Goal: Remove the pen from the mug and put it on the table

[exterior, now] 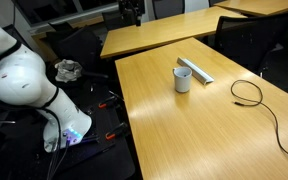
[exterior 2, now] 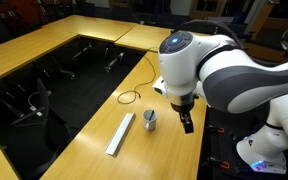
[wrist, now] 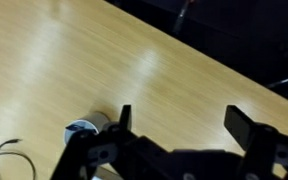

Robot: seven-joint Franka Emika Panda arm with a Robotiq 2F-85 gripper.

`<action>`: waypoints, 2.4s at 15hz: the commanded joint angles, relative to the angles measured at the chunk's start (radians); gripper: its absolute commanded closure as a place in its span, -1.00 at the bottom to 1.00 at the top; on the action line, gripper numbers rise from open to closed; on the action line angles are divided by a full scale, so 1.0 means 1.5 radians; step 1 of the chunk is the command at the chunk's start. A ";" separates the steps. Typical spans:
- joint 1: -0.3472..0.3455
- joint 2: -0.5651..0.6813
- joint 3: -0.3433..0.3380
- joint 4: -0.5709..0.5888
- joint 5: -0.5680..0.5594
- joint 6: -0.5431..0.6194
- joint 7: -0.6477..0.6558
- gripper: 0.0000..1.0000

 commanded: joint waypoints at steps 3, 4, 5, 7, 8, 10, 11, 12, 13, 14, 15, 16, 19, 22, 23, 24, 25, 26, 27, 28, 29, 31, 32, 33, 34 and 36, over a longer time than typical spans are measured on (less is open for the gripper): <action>0.004 0.117 -0.016 0.036 -0.123 0.016 -0.165 -1.00; 0.005 0.140 -0.016 0.045 -0.153 0.019 -0.186 -1.00; 0.004 0.160 -0.016 0.053 -0.172 0.029 -0.196 -1.00; 0.003 0.203 -0.018 0.080 -0.192 0.033 -0.169 -1.00; 0.000 0.175 -0.016 0.045 -0.175 0.044 -0.172 -1.00; 0.000 0.203 -0.017 0.067 -0.182 0.044 -0.172 -1.00; 0.000 0.207 -0.017 0.072 -0.182 0.043 -0.172 -1.00; 0.000 0.206 -0.017 0.074 -0.182 0.043 -0.172 -1.00; 0.000 0.205 -0.017 0.075 -0.182 0.043 -0.172 -1.00; 0.000 0.205 -0.017 0.075 -0.182 0.043 -0.172 -1.00; -0.006 0.215 -0.018 0.079 -0.178 0.058 -0.201 -1.00; -0.011 0.223 -0.019 0.079 -0.189 0.077 -0.244 -1.00; -0.030 0.265 -0.028 0.089 -0.212 0.131 -0.312 -1.00; -0.056 0.312 -0.035 0.104 -0.195 0.195 -0.378 -1.00; -0.062 0.326 -0.035 0.112 -0.197 0.203 -0.389 -0.90; -0.068 0.340 -0.034 0.121 -0.190 0.209 -0.398 -0.47; -0.073 0.352 -0.033 0.129 -0.185 0.213 -0.406 -0.41; -0.074 0.362 -0.033 0.137 -0.188 0.214 -0.408 -0.38; -0.074 0.372 -0.033 0.145 -0.190 0.213 -0.406 -0.25; -0.076 0.381 -0.033 0.153 -0.190 0.214 -0.409 -0.07; -0.077 0.390 -0.034 0.161 -0.191 0.214 -0.410 0.07; -0.076 0.408 -0.036 0.177 -0.195 0.213 -0.408 0.39; -0.077 0.418 -0.037 0.187 -0.196 0.212 -0.406 0.44; -0.078 0.427 -0.038 0.196 -0.197 0.210 -0.403 0.51; -0.080 0.439 -0.040 0.206 -0.199 0.208 -0.403 0.57; -0.083 0.459 -0.042 0.227 -0.202 0.202 -0.402 0.61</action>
